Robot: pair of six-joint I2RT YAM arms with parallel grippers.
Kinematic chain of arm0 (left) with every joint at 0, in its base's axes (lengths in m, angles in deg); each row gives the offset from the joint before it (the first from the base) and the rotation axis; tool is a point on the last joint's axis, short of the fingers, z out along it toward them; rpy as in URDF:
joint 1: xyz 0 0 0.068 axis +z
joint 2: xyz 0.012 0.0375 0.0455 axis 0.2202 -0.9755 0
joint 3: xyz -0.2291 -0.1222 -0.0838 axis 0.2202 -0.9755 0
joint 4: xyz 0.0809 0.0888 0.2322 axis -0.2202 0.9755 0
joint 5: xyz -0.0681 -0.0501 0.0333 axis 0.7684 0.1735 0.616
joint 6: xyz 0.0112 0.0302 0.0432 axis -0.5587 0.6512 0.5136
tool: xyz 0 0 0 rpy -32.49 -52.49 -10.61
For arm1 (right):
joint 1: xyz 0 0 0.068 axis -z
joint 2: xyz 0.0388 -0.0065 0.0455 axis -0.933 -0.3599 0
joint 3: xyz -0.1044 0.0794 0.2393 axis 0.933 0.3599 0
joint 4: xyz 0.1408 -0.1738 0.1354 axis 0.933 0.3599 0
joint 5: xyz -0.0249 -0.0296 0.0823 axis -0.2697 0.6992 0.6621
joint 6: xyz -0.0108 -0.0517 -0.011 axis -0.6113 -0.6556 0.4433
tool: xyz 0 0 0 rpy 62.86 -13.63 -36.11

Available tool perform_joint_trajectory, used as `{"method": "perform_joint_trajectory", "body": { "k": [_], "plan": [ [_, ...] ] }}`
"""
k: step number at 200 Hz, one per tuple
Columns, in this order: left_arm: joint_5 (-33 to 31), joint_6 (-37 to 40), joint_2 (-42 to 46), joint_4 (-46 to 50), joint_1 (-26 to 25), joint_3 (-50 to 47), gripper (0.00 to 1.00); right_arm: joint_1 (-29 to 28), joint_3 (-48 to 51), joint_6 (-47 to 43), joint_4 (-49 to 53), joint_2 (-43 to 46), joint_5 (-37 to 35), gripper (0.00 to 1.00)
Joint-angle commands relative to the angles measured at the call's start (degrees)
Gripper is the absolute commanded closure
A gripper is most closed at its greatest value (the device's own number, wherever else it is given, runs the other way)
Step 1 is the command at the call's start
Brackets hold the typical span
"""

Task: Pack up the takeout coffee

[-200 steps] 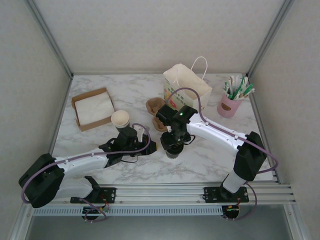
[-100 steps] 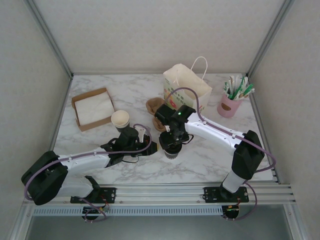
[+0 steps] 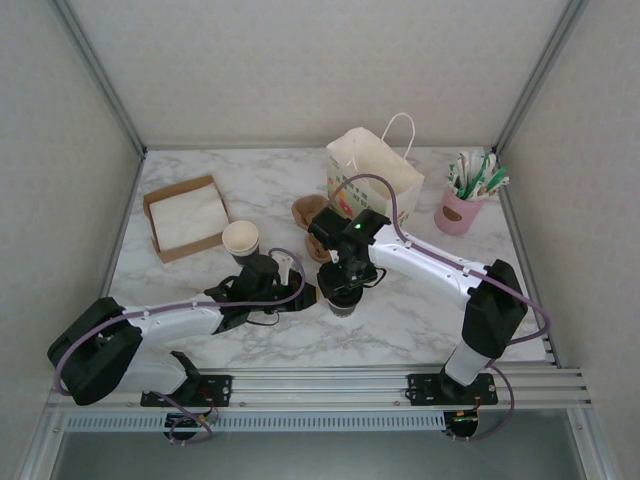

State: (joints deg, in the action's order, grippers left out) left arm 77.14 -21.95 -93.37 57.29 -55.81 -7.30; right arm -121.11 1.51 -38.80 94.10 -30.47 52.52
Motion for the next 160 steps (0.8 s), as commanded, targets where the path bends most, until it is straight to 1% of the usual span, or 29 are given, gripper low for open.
{"method": "perform_joint_trajectory", "body": {
  "k": [1, 69, 101, 160],
  "plan": [
    [1.8, -0.8, -0.9, -3.7, -0.7, -0.3, 0.76, -0.1, -1.4, 0.6, 0.8, -0.3, 0.4, 0.3],
    [2.8, -2.0, -3.4, -6.7, -0.9, -0.3, 0.75, 0.0, -1.2, 1.3, 1.9, 0.5, -1.3, 0.31],
    [2.8, -2.0, -3.8, -6.7, -0.9, -0.1, 0.75, -0.1, -0.8, 1.4, 1.1, 1.0, 0.3, 0.3],
    [2.6, -2.3, -4.3, -7.2, -0.9, -0.2, 0.75, -0.1, -0.7, 1.6, 0.8, 1.3, 0.5, 0.3]
  ]
}}
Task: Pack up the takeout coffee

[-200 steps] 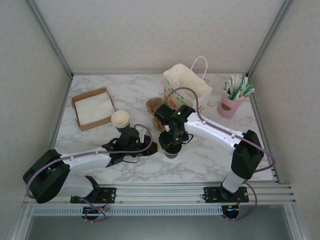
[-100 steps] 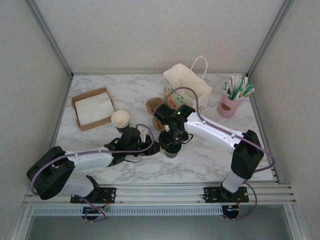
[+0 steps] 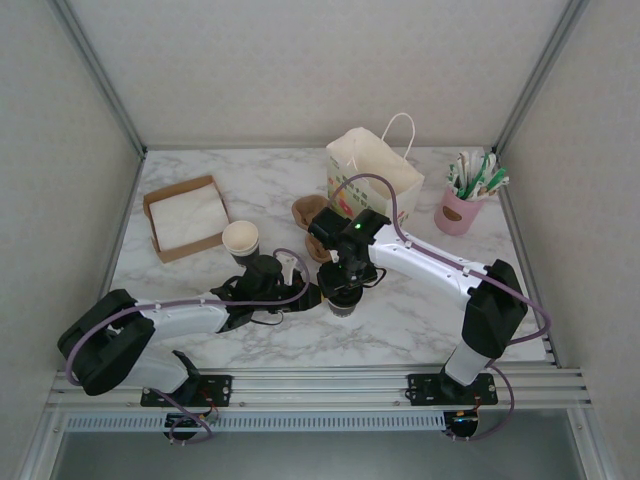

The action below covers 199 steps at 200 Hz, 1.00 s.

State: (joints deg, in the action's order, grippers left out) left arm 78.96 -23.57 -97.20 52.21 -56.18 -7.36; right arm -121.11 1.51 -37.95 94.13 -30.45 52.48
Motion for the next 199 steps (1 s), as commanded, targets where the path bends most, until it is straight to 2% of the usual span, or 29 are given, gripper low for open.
{"method": "perform_joint_trajectory", "body": {
  "k": [1, 63, 199],
  "plan": [
    [0.8, -0.7, -0.5, -2.1, -0.6, -0.2, 0.75, -0.1, -0.7, 0.7, 0.8, 1.3, 0.5, 0.3],
    [0.7, -0.7, -0.7, -2.2, -0.6, 0.0, 0.75, 0.0, -1.3, 1.4, 2.2, 2.6, -1.1, 0.31],
    [-0.5, -0.2, 0.0, -0.7, -0.4, 0.0, 0.74, -0.1, 0.1, 0.8, -0.1, 0.4, 0.5, 0.3]
  ]
}}
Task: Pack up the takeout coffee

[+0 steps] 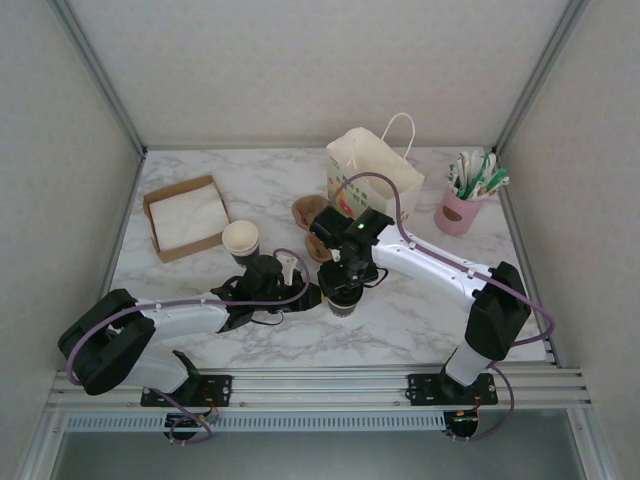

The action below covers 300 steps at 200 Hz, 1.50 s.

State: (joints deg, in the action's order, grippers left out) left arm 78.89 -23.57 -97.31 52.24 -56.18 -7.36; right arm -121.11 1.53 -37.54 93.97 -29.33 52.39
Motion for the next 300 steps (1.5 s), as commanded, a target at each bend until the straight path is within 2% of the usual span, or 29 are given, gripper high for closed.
{"method": "perform_joint_trajectory", "body": {
  "k": [1, 251, 300],
  "plan": [
    [-0.4, -0.2, 0.1, -0.7, -0.4, 0.0, 0.74, -0.1, 0.1, 0.4, 0.1, -0.7, 0.6, 0.3],
    [-0.7, 0.3, -0.7, 0.3, -0.2, 1.0, 0.75, -0.6, -1.2, 1.4, 3.7, 0.5, -2.9, 0.3],
    [-0.7, 0.3, -0.5, 0.2, -0.1, 0.8, 0.75, -0.7, -1.1, 1.0, 1.5, -0.2, -1.0, 0.3]
  ]
}}
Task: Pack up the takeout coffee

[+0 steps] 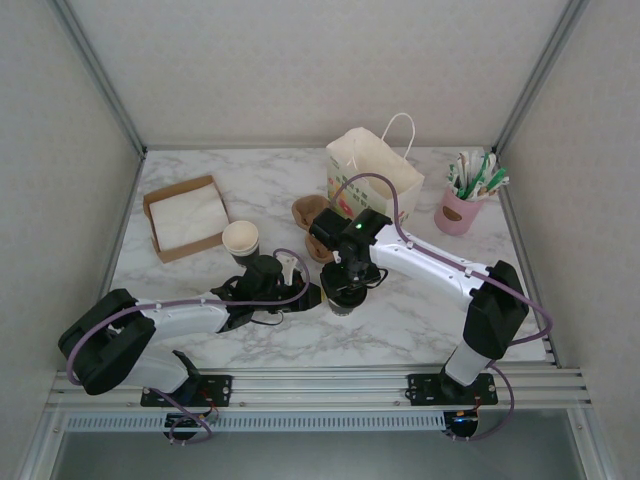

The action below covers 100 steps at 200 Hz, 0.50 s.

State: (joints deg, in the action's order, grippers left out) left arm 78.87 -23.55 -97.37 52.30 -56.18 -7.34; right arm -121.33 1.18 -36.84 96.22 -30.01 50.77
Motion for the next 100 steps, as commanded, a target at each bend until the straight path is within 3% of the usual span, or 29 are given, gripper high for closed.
{"method": "perform_joint_trajectory", "body": {
  "k": [1, 100],
  "plan": [
    [-0.6, 0.2, -0.4, 0.1, -0.1, 0.7, 0.75, -0.5, -0.7, 0.3, -0.8, 0.4, 0.6, 0.3],
    [-0.6, 0.4, -0.4, 0.0, 0.0, 0.4, 0.75, -0.5, -1.0, 0.1, -1.3, -1.4, 0.8, 0.3]
  ]
}}
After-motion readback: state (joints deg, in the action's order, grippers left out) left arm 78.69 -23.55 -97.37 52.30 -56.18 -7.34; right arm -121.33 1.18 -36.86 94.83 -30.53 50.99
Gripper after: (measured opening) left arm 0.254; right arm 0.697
